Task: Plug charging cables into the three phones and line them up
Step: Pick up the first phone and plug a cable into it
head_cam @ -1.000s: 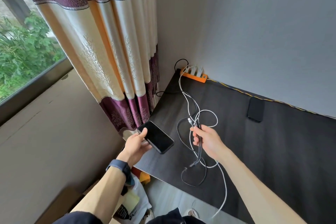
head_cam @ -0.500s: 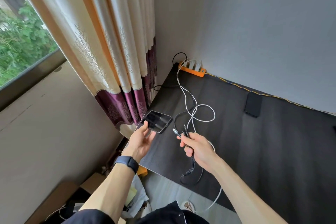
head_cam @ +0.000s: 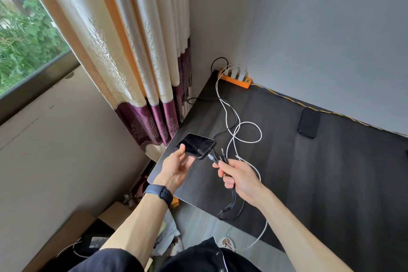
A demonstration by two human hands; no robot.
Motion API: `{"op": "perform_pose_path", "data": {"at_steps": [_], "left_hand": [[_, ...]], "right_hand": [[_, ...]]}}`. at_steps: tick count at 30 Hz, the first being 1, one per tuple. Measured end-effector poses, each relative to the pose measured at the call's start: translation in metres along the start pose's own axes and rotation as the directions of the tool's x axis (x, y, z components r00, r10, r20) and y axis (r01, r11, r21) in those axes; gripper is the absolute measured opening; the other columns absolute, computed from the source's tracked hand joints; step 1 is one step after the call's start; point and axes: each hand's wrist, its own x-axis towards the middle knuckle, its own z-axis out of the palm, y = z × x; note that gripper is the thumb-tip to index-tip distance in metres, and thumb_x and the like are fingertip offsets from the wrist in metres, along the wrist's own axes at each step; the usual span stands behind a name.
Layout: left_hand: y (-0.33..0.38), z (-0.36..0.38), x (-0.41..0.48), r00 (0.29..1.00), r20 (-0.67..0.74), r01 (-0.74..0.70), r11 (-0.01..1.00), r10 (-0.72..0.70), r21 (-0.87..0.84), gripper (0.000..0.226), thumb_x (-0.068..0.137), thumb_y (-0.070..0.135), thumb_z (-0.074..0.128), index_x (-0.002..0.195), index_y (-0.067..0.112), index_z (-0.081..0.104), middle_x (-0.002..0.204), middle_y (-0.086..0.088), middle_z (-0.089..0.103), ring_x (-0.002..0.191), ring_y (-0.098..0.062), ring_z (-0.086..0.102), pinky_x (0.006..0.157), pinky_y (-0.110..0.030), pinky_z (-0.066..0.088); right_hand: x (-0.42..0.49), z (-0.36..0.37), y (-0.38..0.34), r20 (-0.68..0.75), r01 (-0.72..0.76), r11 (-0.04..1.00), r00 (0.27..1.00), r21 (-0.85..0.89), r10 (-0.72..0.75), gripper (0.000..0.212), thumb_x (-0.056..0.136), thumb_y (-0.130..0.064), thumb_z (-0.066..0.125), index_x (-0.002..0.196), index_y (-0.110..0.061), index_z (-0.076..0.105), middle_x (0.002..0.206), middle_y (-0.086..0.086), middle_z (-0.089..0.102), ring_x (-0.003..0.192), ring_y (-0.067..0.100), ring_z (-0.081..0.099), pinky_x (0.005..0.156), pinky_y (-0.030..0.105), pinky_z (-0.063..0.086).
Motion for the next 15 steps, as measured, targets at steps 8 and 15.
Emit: {"op": "perform_pose_path", "data": {"at_steps": [8,15], "left_hand": [[-0.0022,-0.0021,0.0059,1.000,-0.001,-0.002,0.998,0.002,0.056,0.013,0.097,0.010,0.057,0.105,0.001,0.063,0.125,-0.019,0.065,0.115,-0.029,0.063,0.061,-0.030,0.062],[-0.0027,-0.0037,0.0085,1.000,-0.014,-0.006,0.997,0.007,0.076,0.027,0.096,0.011,0.058,0.120,-0.002,0.060,0.126,-0.020,0.064,0.114,-0.029,0.064,0.060,-0.029,0.061]], "right_hand": [[0.0023,0.0020,-0.0066,0.020,-0.022,0.989,0.999,-0.147,0.025,0.032,0.105,-0.027,0.047,0.116,-0.008,0.071,0.070,-0.002,0.058,0.052,0.011,0.022,0.053,0.029,0.014],[0.0008,0.0055,-0.0102,0.022,-0.065,0.979,0.997,-0.195,0.071,0.040,0.106,-0.030,0.041,0.103,-0.007,0.073,0.062,-0.003,0.047,0.048,0.011,0.018,0.047,0.025,0.011]]}}
